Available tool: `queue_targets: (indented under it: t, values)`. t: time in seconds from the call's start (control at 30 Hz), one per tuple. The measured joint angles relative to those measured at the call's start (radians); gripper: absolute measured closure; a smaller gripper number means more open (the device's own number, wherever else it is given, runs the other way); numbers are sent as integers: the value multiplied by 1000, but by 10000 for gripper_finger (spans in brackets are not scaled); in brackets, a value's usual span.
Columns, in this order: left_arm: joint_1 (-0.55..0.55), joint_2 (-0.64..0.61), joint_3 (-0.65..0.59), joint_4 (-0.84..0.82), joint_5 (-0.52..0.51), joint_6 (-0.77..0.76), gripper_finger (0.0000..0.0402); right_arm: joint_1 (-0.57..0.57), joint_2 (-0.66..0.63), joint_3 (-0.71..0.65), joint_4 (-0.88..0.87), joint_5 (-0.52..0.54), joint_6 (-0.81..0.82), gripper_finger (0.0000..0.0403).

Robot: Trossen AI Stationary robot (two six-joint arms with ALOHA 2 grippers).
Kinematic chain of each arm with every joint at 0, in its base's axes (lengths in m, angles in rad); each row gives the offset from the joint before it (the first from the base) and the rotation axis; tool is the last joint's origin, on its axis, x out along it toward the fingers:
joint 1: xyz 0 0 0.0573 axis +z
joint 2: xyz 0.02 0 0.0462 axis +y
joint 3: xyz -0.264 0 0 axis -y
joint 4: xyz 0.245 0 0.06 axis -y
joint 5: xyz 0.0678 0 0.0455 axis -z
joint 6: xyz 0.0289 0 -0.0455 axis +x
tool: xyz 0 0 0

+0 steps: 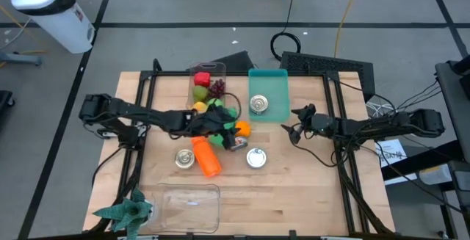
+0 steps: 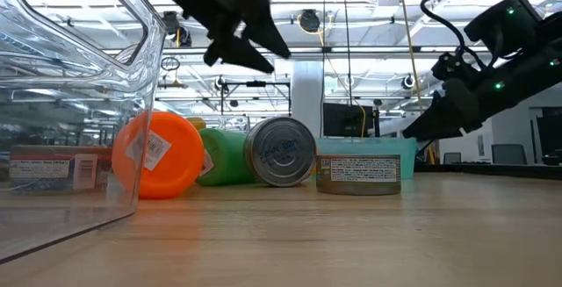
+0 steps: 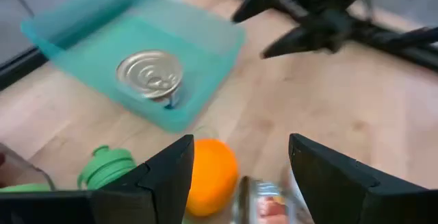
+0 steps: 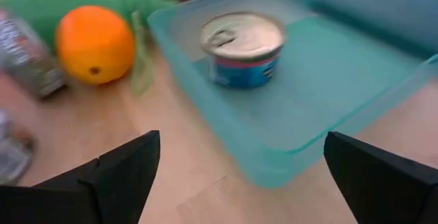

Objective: Pick & Place Food Item
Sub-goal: Put the orange into the top transparent bin

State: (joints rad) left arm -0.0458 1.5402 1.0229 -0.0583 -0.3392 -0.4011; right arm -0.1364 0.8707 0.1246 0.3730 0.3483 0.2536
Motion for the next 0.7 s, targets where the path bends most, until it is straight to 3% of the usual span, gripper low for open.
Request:
queue_targets:
  t: [0.2, 0.37, 0.53, 0.7]
  values:
    - [36, 94, 136, -138, 74, 43, 157, 0, 0, 0, -8, -36, 22, 9]
    - [37, 174, 229, -202, 111, 183, 145, 0, 0, 0, -8, -37, 22, 9]
    - [23, 248, 265, -242, 113, 318, 123, 0, 0, 0, -11, -39, 23, 9]
    - [35, 298, 279, -269, 115, 311, 107, 0, 0, 1, -12, -39, 22, 9]
